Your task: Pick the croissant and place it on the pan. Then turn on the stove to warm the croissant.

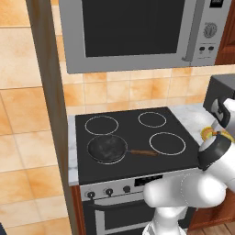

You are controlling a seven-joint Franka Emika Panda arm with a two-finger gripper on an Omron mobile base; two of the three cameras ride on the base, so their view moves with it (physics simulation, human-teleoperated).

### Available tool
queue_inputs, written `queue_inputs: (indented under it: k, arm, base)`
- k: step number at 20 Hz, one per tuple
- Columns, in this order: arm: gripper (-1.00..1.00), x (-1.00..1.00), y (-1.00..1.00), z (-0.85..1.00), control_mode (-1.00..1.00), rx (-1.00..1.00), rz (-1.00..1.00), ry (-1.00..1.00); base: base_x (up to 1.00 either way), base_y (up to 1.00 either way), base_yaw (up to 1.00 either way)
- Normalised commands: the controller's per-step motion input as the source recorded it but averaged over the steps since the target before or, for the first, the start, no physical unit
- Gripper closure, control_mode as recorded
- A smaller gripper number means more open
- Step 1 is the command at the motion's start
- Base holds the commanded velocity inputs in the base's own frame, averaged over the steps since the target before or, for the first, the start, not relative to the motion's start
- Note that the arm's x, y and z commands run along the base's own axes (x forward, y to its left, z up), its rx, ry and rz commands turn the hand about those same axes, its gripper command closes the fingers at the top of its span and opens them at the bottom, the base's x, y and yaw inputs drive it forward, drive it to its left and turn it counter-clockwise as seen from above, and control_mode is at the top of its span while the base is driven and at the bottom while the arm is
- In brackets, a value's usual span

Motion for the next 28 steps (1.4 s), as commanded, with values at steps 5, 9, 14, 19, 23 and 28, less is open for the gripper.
queue_inputs:
  k: [5,9,14,19,23,28]
  arm:
    - [-1.00,0.20,-0.14,-0.18,-1.00,0.03,0.00,0.00]
    - [-1.00,0.15,-0.22,-0.12,-1.00,0.04,0.00,0.00]
    - [-1.00,0.17,-0.24,-0.07,-1.00,0.03,0.00,0.02]
    - [-1.00,0.16,-0.23,-0.08,-1.00,0.02,0.00,0.05]
    - [-1.00,0.07,-0.17,-0.14,-1.00,0.02,0.00,0.02]
    - [-1.00,0.00,-0.02,-0.09,-1.00,0.00,0.00,0.00]
  base:
    - [0.00,0.00,0.00]
    - [0.00,0.00,0.00]
    - [0.00,0.00,0.00]
    - [0.00,0.00,0.00]
    - [0.00,0.00,0.00]
    - [0.00,0.00,0.00]
